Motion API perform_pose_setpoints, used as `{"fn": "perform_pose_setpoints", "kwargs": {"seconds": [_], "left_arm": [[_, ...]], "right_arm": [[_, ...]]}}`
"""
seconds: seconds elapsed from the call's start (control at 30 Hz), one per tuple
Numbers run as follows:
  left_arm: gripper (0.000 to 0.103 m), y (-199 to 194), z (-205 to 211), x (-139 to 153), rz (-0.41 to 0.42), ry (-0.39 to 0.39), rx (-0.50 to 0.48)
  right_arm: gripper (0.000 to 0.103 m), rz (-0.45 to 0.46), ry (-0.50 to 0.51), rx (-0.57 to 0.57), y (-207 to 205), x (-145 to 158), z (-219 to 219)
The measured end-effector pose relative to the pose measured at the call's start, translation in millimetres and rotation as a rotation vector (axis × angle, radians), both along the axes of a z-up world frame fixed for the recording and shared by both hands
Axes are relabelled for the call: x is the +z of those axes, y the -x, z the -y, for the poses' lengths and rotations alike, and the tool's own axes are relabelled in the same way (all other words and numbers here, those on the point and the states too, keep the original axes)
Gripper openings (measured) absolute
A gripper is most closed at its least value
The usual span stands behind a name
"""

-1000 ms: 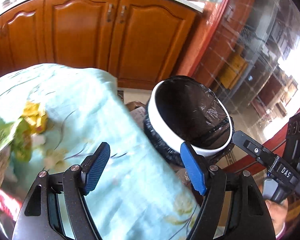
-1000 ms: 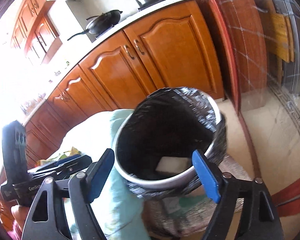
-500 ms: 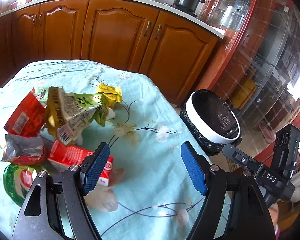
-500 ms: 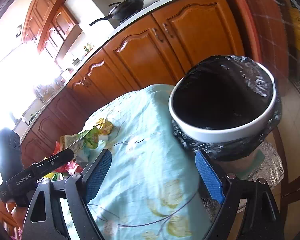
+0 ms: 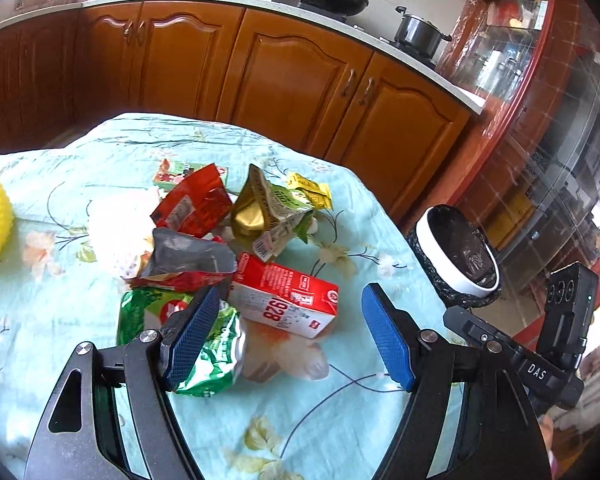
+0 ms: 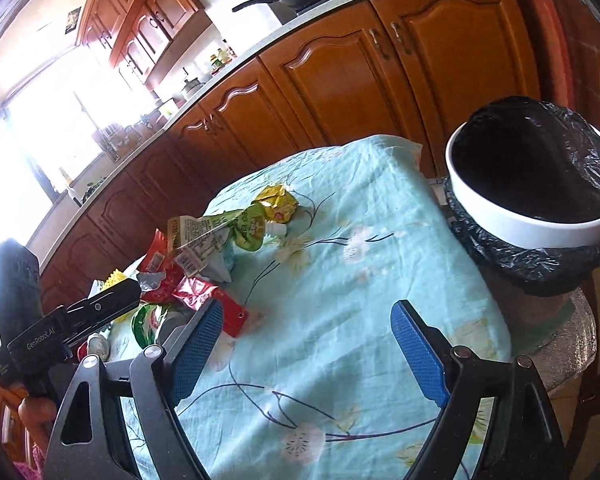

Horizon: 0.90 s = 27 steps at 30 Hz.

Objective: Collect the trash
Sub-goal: 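Move both open tools back over the trash on the table, then grasp the red snack wrappers with left tool while right tool grasps the yellow snack bag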

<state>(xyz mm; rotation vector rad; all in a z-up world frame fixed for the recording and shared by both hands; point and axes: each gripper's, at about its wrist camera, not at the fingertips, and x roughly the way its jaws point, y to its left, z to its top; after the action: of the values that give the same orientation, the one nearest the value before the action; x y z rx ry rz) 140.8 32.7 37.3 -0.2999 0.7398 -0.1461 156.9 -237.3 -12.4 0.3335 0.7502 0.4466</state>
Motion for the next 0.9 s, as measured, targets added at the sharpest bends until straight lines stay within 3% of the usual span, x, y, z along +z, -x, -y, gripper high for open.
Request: {"fn": "perform_pose_setpoints", "kwargs": {"seconds": [0.4, 0.77, 0.9], "left_arm": [[0.075, 6, -50, 1, -0.011, -0.014, 0.089], [0.075, -16, -69, -10, -0.054, -0.066, 0.091], [0.074, -26, -64, -15, -0.070, -0.094, 0.060]], "right_arm": [[0.087, 0.023, 0.054, 0.143, -3, 6, -55], [0.087, 0.033, 0.031, 0.098, -64, 21, -59], [0.078, 0.025, 0.015, 0.078, -91, 21, -60]]}}
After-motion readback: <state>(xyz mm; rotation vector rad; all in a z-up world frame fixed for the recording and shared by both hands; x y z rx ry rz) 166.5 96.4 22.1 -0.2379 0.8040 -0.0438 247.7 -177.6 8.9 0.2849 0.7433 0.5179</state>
